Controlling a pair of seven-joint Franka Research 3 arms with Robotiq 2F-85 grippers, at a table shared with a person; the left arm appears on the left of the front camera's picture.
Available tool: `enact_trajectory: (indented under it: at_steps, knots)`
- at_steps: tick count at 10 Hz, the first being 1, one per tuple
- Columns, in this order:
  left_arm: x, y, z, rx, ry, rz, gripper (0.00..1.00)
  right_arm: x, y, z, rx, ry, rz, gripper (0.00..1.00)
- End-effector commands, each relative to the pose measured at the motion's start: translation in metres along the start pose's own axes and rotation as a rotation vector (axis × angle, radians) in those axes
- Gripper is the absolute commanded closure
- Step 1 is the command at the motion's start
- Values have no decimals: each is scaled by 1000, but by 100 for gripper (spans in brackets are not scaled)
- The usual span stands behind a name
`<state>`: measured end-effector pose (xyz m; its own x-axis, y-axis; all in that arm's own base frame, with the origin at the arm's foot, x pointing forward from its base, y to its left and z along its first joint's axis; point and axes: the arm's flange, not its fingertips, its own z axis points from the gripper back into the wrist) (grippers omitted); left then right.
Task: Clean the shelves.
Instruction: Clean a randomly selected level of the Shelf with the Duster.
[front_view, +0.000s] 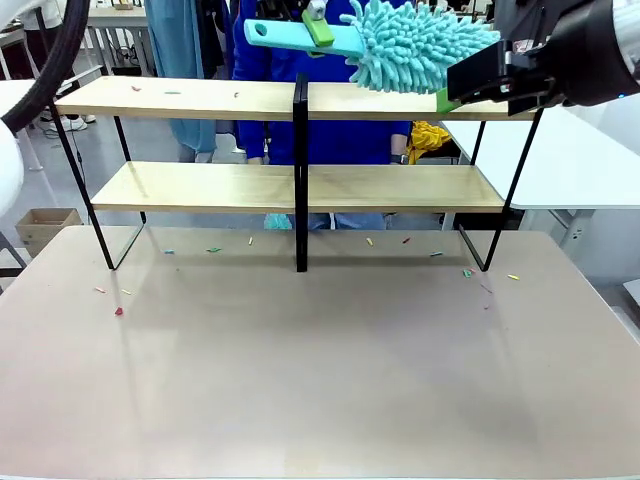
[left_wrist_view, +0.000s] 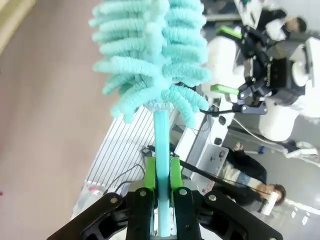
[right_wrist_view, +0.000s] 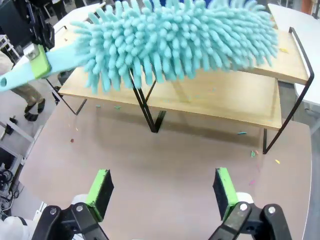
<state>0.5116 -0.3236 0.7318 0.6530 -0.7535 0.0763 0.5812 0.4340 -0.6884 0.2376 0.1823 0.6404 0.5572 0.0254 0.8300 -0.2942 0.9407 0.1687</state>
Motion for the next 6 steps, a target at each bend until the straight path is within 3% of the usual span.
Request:
enact_trajectory:
  at_steps: [1,3,4,5,6]
  knots:
    - [-36,15,46,52,-128,122,88,0,0,0,-1,-3,-2,0]
    - [-120,46,98,73,-378,339,88,0,0,0,-1,-3,-2,0]
    - [-151,50,105,77,-436,369,88,0,0,0,-1,-3,-2,0]
    - [-173,51,103,75,-435,400,88,0,0,0,-1,-3,-2,0]
    - [-193,47,90,87,-372,424,88,0,0,0,-1,-3,-2,0]
